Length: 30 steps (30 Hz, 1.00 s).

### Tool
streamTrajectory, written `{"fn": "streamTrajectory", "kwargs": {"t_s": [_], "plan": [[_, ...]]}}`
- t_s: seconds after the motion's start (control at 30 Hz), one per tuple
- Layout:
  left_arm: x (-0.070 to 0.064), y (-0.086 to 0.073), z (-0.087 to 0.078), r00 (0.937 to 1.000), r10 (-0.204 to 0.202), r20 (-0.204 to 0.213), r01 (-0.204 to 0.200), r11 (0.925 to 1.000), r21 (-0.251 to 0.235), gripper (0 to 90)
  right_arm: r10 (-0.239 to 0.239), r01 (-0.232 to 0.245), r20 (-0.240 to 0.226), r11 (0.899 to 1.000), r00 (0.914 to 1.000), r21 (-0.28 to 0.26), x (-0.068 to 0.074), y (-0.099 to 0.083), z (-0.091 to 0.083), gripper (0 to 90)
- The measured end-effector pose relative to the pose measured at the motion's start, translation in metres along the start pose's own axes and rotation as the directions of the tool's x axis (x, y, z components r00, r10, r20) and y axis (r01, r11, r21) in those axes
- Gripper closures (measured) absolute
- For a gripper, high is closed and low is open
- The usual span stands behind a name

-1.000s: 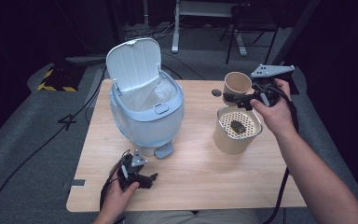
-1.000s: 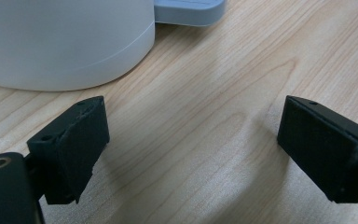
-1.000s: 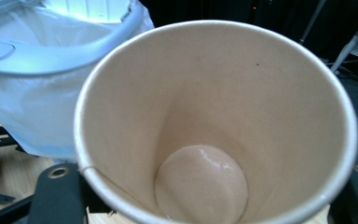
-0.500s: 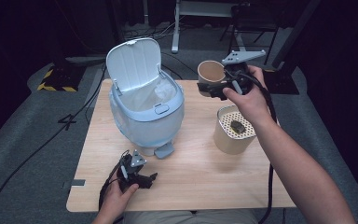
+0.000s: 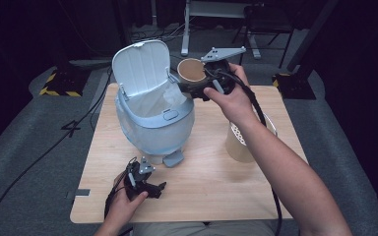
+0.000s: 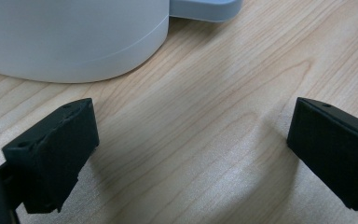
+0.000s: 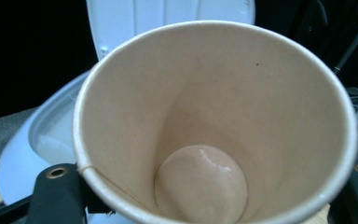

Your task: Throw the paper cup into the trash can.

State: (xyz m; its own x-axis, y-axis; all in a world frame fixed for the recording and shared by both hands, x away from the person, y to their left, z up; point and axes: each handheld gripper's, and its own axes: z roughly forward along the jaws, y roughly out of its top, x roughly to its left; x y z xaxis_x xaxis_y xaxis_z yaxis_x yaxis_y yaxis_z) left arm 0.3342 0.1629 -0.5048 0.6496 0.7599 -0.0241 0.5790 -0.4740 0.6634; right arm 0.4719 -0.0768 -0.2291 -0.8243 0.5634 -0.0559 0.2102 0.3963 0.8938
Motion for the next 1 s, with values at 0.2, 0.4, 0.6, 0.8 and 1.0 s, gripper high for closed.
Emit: {"fn": "streamTrajectory", "kwargs": {"t_s": [0.2,0.4,0.6,0.8,1.0], "plan": [[0.000,0.000,0.001,1.0000,-0.001,-0.001,0.001,1.0000,-0.002,1.9,-0.002,0.001,-0.038,0.999,0.9993,-0.041,0.014,0.005,0.021,27.8],[0.000,0.001,0.002,1.0000,0.000,0.000,0.000,1.0000,0.003,0.2,0.001,-0.003,-0.062,0.999,0.9981,-0.042,0.024,0.004,0.042,27.5],[0.000,0.001,0.002,1.0000,-0.001,-0.001,0.001,1.0000,0.003,0.2,-0.001,0.000,-0.073,1.000,0.9973,-0.002,0.030,0.002,0.060,27.5],[0.000,0.002,0.002,1.0000,0.000,-0.001,0.000,1.0000,0.004,0.2,0.016,-0.012,-0.092,0.999,0.9956,0.050,0.034,0.000,0.072,27.3],[0.000,0.002,0.002,1.0000,0.000,-0.001,0.000,1.0000,0.004,0.2,0.033,-0.025,-0.107,0.997,0.9937,0.076,0.034,0.001,0.079,11.9]]}}
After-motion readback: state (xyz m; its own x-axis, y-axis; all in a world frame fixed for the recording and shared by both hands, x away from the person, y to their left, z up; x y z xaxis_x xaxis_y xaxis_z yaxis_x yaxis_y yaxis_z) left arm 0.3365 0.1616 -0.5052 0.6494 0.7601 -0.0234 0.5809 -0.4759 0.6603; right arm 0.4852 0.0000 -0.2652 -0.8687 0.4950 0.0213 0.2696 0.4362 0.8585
